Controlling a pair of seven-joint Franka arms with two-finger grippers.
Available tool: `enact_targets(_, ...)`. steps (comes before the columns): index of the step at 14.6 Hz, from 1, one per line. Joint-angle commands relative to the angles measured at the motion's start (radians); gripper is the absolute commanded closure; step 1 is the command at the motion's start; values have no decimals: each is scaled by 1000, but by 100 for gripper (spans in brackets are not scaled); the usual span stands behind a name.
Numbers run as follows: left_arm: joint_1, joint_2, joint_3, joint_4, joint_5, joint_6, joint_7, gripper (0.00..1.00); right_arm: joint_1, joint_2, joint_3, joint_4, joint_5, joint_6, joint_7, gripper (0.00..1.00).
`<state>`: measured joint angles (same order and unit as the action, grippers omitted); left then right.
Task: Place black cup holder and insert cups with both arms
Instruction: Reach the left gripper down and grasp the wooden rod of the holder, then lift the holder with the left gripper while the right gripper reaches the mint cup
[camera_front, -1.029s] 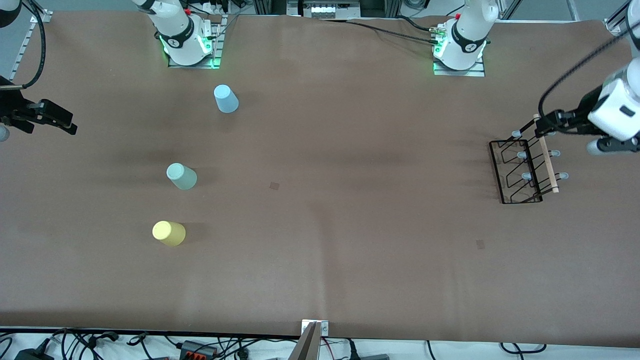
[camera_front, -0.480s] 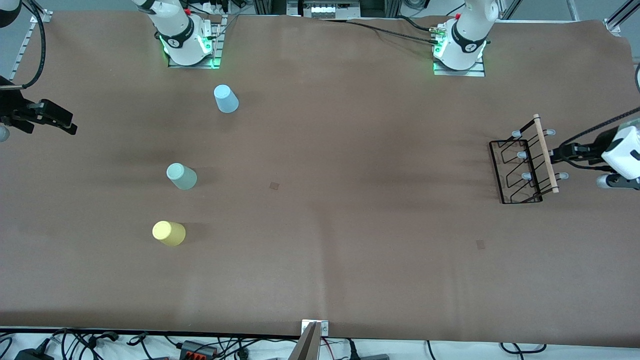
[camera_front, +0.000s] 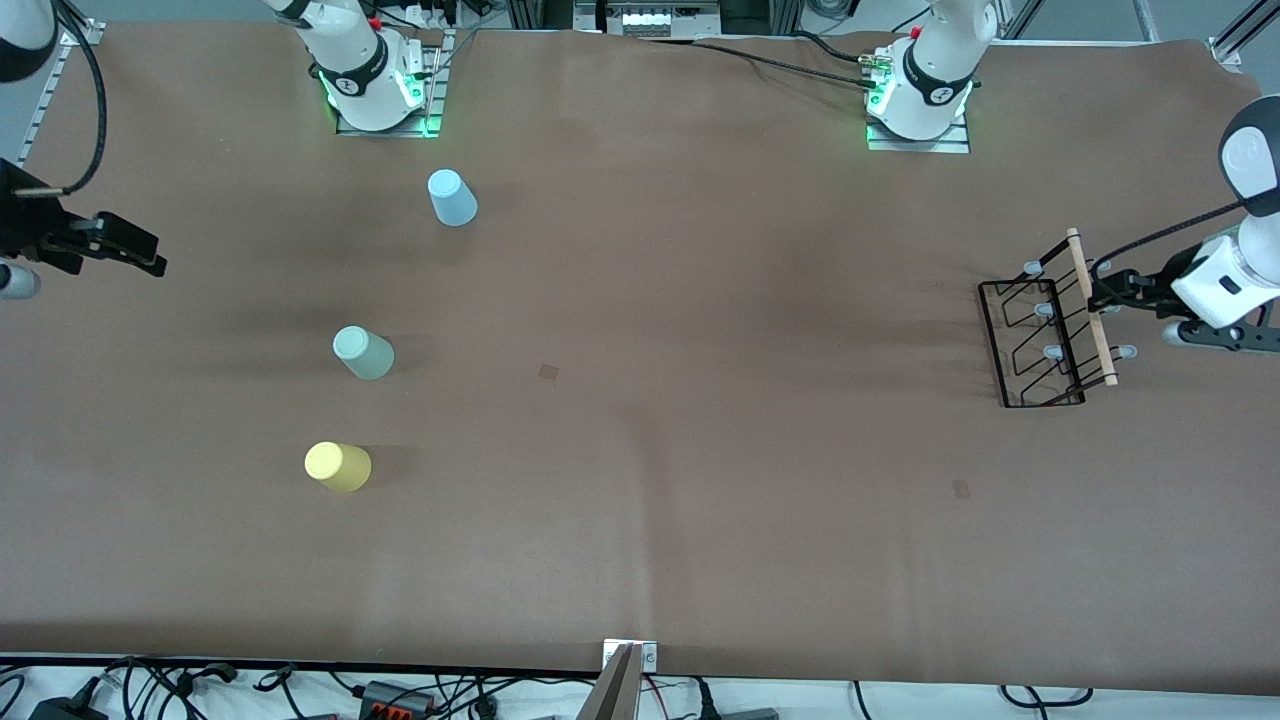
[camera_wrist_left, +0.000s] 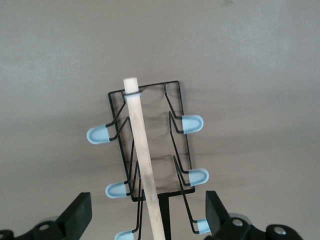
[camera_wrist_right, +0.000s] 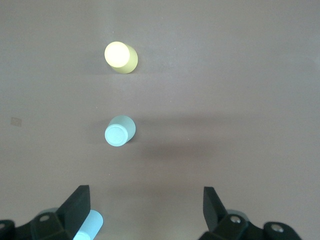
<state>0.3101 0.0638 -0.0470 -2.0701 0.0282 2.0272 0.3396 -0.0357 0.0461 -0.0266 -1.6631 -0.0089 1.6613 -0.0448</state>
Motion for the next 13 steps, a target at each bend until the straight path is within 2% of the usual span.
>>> enact_targets(1, 18, -38, -7, -93, -1, 56, 42, 0, 19, 24, 1, -1, -3, -3, -3, 0)
enact_targets(3, 18, -44, -7, -133, -1, 109, 77, 0, 34, 67, 1, -1, 0, 11, 5, 0)
enact_targets(6, 27, -35, -7, -134, -1, 119, 85, 6, 54, 90, 2, 0, 3, 12, 5, 0)
enact_targets(10, 41, -15, -8, -134, -1, 126, 87, 21, 82, 113, 2, -10, 4, -5, 5, 0)
enact_targets(13, 41, -6, -8, -137, -2, 126, 85, 24, 91, 168, 2, -17, 4, 26, 5, 0)
